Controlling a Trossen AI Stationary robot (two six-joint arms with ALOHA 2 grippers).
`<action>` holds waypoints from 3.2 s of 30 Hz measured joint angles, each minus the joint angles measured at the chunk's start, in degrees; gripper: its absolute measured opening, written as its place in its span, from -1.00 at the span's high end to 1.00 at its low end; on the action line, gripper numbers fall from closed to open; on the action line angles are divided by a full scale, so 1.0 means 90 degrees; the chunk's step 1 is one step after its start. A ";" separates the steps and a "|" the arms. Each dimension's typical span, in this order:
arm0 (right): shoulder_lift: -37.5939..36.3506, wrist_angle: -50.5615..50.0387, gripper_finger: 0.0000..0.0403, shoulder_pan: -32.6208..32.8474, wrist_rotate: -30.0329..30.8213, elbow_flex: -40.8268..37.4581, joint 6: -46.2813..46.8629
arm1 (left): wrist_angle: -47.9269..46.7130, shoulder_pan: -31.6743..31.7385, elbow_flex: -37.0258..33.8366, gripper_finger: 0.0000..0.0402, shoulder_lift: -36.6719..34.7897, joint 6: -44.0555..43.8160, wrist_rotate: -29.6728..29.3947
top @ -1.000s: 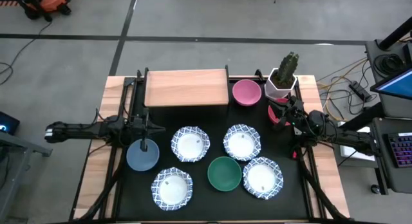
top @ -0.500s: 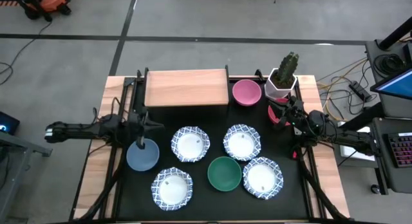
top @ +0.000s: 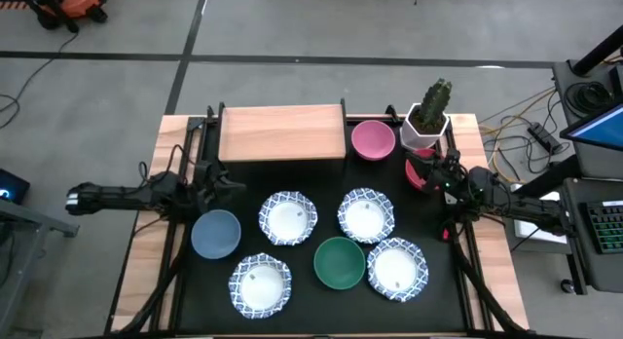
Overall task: Place and stack bowls onto a shelf
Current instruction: Put the white patterned bowl on the shelf
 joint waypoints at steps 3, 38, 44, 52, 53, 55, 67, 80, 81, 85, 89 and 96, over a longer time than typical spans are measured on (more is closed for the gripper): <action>0.0000 0.0051 0.86 0.0000 -0.0643 0.0002 -0.0528 | 0.0141 0.0000 0.0000 1.00 0.0192 0.0220 0.0000; 0.4012 -0.1603 0.86 0.0660 -0.1739 0.3142 -0.1289 | 0.1231 0.0003 0.2753 1.00 0.2796 0.3410 -0.0022; 0.5069 -0.2285 0.86 0.1142 -0.1689 0.3938 -0.1394 | -0.2540 0.0010 0.4423 1.00 0.3403 0.3821 -0.1021; 0.6443 -0.4629 0.86 0.1180 -0.1685 0.5382 -0.1870 | -0.3687 0.0002 0.5070 1.00 0.4245 0.4541 -0.1413; 0.6600 -0.5054 0.86 0.1180 -0.1681 0.5542 -0.1960 | -0.3678 0.0003 0.5079 1.00 0.4305 0.4611 -0.1416; 0.6929 -0.5667 0.86 0.1180 -0.1674 0.5873 -0.1997 | -0.3685 0.0007 0.5075 1.00 0.4375 0.4734 -0.1416; 0.8575 -0.6978 0.84 0.1165 -0.1517 0.6746 -0.2998 | -0.3924 0.0007 0.4898 1.00 0.4289 0.4886 -0.1682; 0.8612 -0.6466 0.16 0.0899 -0.0981 0.6287 -0.3124 | -0.4120 0.0007 0.4857 1.00 0.4300 0.4704 -0.1683; 0.8612 -0.6407 0.11 0.0885 -0.0888 0.6192 -0.3157 | -0.4120 0.0007 0.4857 1.00 0.4300 0.4704 -0.1683; 0.8621 -0.5950 0.03 0.0775 -0.0838 0.5770 -0.3128 | -0.4120 0.0007 0.4857 1.00 0.4300 0.4699 -0.1683; 0.8621 -0.5686 0.06 0.0606 -0.0829 0.5471 -0.3076 | -0.4120 0.0007 0.4839 1.00 0.4300 0.4694 -0.1685; 0.8621 -0.5220 0.26 0.0466 -0.0858 0.5062 -0.2990 | -0.4120 0.0007 0.4776 1.00 0.4300 0.4665 -0.1685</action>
